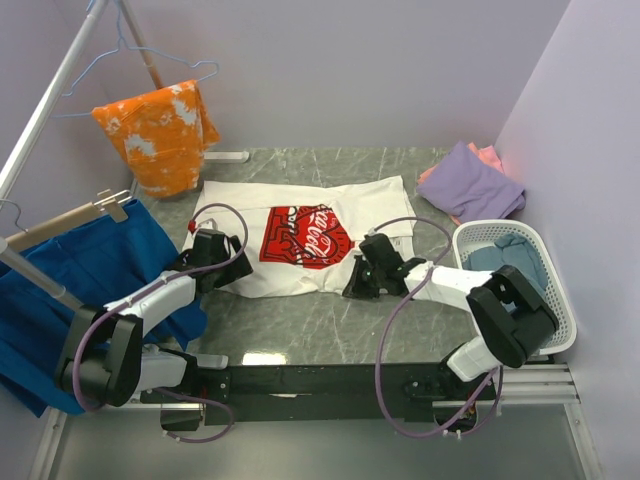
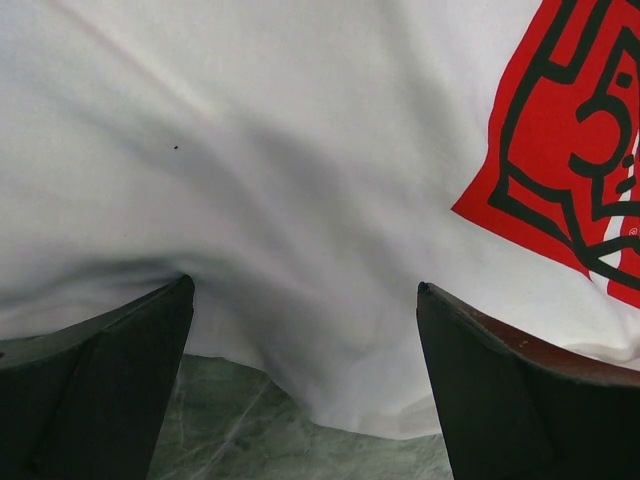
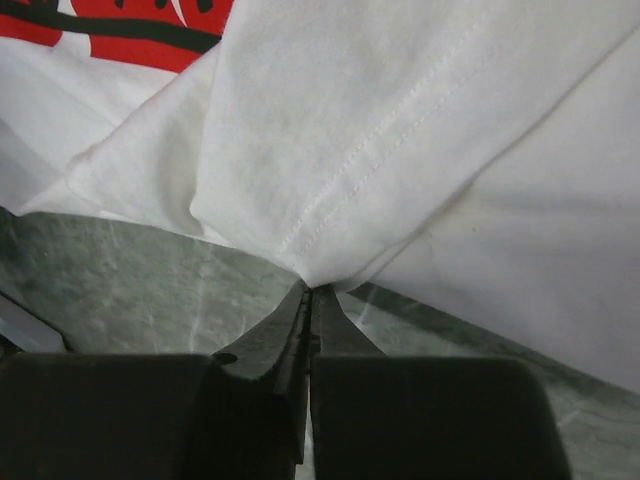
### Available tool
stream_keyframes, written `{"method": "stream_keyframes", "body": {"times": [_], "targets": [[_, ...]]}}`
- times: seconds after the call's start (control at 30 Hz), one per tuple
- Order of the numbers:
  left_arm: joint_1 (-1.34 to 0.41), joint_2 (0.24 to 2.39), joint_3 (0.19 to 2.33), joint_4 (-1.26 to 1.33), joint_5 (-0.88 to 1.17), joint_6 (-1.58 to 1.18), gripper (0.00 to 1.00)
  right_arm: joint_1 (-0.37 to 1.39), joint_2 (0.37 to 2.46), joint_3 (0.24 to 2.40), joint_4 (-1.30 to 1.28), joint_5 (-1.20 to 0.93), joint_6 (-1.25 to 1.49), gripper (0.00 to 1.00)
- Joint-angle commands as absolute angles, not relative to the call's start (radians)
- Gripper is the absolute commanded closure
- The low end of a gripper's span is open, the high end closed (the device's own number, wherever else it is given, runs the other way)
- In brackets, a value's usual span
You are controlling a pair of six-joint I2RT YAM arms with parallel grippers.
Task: Fold and stack the t-shirts
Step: Grap the side of the flattened tshirt closest away from the robot with both arms
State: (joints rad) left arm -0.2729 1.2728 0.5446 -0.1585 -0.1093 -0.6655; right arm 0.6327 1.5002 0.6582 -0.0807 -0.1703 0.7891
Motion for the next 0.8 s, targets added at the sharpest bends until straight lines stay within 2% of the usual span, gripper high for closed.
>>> {"method": "stream_keyframes", "body": {"times": [0.0, 0.37, 0.6, 0.77], "targets": [[-0.276, 1.289, 0.545, -0.184, -0.083, -0.660, 0.01, 0.640, 1.369, 0.632, -0.095, -0.121, 0.773, 1.00], [-0.278, 1.227, 0.531, -0.222, -0.103, -0.684, 0.01, 0.637, 1.013, 0.638, -0.408, 0.075, 0.764, 1.00], [-0.296, 1.197, 0.554, -0.259, -0.084, -0.704, 0.01, 0.597, 0.931, 0.663, -0.547, 0.251, 0.782, 1.00], [-0.324, 1.183, 0.620, -0.334, -0.118, -0.712, 0.01, 0.574, 0.924, 0.686, -0.615, 0.295, 0.782, 1.00]]}}
